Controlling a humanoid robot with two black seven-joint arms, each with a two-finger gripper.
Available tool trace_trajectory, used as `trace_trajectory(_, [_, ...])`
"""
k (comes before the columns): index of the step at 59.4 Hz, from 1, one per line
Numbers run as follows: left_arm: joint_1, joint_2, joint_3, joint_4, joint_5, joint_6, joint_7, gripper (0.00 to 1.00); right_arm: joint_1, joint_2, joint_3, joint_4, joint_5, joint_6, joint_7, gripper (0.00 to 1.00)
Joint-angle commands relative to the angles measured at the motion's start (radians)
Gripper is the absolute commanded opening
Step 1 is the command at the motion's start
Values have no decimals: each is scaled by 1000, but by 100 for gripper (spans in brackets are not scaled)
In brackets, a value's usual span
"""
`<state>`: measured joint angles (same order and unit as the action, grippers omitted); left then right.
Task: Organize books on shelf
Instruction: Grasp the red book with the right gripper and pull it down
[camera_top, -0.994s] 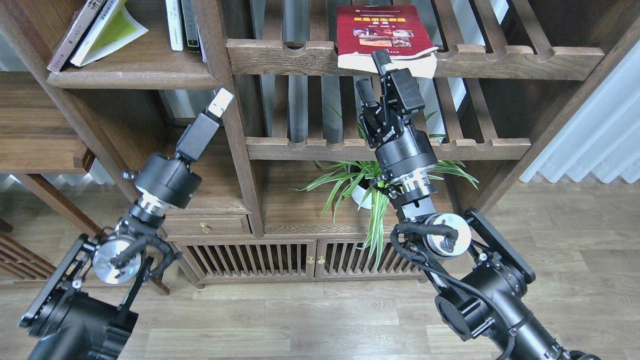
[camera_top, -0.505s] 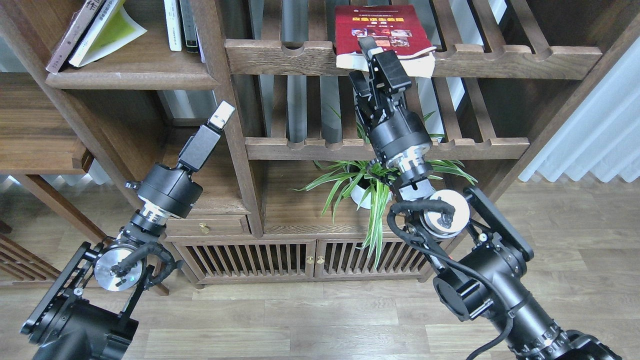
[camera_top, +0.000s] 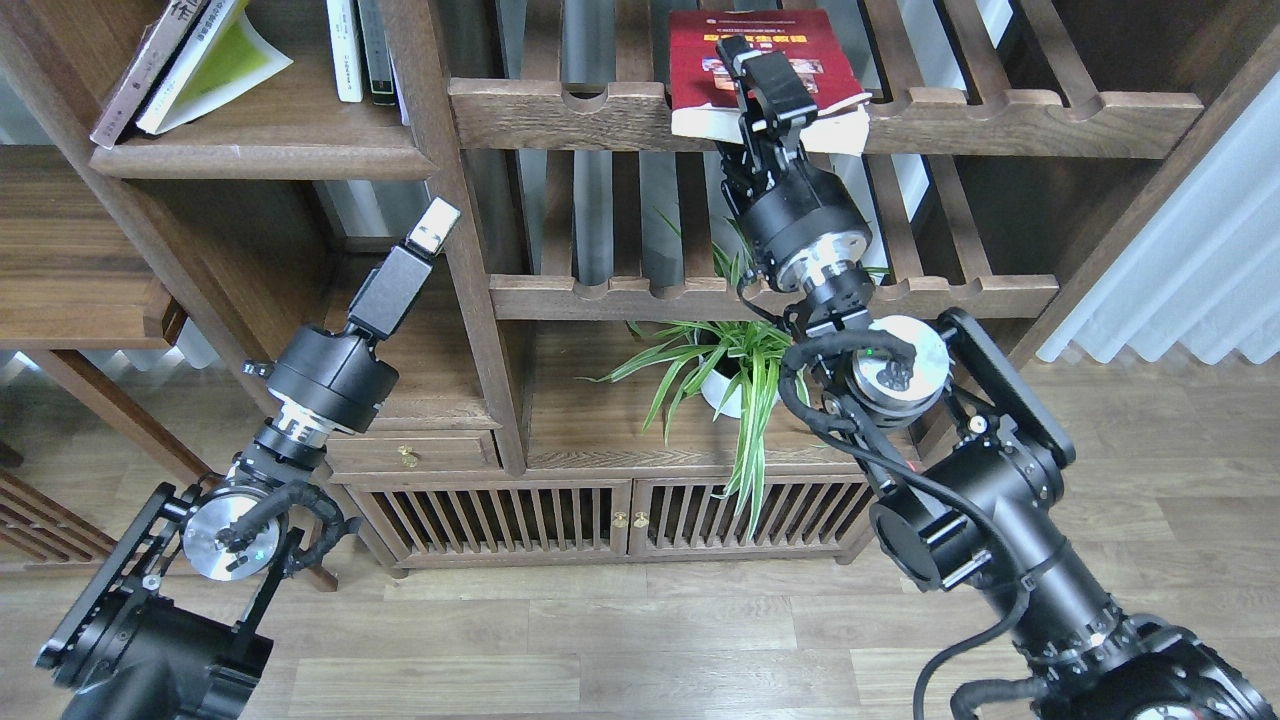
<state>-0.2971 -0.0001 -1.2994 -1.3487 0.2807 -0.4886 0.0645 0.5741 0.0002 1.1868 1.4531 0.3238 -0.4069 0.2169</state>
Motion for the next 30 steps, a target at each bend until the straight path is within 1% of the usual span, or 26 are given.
trace_trajectory(1, [-1,0,-20,-1,0,0,1,98,20,0,37,1,1,-66,1,78])
trace_trajectory(5, [-1,0,-40,0,0,0,1,98,23,0,50,7,1,-82,2,74])
trace_trajectory(6, [-1,0,-47,0,-8,0,3,98,23,0,53,16,1,-82,3,68])
trace_trajectory(11, [-1,0,-49,2,-12,0,3,98,21,0,53,20,1,-82,7,60])
trace_trajectory(14, [-1,0,-49,2,-12,0,3,98,17,0,53,21,3,-82,27,51])
trace_trajectory(16, [1,0,-49,2,-12,0,3,98,13,0,51,21,4,-82,39,48])
trace_trajectory(18, [1,0,-49,2,-12,0,3,98,10,0,51,21,4,-73,64,39])
trace_trajectory(20, [1,0,-50,2,-12,0,3,98,9,0,51,23,4,-64,75,35])
trace_trajectory(22, [0,0,-51,2,-12,0,5,98,4,0,50,24,4,-29,94,23])
trace_trajectory(26, [-1,0,-52,2,-12,0,3,98,-9,0,37,24,4,58,117,7])
trace_trajectory(30, [-1,0,-54,2,-12,0,3,98,-26,0,27,23,3,129,127,3])
